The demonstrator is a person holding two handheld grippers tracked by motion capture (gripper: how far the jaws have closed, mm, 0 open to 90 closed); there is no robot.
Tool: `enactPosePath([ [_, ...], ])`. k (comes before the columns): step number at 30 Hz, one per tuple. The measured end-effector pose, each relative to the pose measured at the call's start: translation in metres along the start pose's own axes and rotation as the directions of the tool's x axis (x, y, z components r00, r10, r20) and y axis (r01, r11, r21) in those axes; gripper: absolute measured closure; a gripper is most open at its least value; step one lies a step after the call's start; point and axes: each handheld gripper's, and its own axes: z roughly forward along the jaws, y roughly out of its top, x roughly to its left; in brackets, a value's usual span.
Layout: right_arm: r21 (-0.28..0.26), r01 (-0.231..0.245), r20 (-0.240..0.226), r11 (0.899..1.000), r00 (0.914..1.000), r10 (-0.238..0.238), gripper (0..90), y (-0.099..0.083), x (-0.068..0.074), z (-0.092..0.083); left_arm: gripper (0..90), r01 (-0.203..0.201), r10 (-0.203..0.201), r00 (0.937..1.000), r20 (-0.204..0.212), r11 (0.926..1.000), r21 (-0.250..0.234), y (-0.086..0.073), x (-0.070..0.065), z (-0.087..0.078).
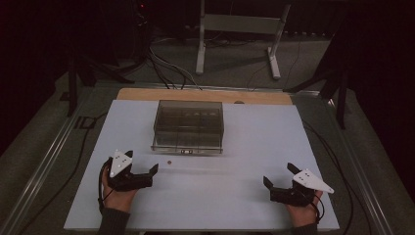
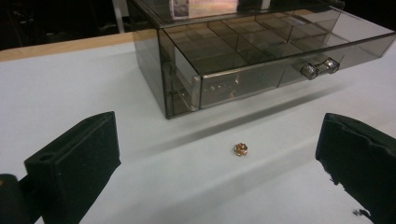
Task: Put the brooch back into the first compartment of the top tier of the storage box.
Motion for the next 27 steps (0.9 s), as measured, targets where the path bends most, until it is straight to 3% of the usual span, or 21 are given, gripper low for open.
enactPosePath([
  [19, -0.002, 0.011, -0.001, 1.000, 0.9999, -0.011, 0.2, 0.000, 0.002, 0.000, 0.9, 0.024, -0.026, 0.9992, 0.030, 0.9984, 0.050, 0.000, -0.010, 0.026],
  [27, -0.001, 0.014, -0.003, 1.000, 0.9999, -0.014, 0.2, 0.000, 0.002, 0.000, 0.9, 0.026, -0.030, 0.9986, 0.044, 0.9950, 0.097, -0.001, -0.012, 0.038],
])
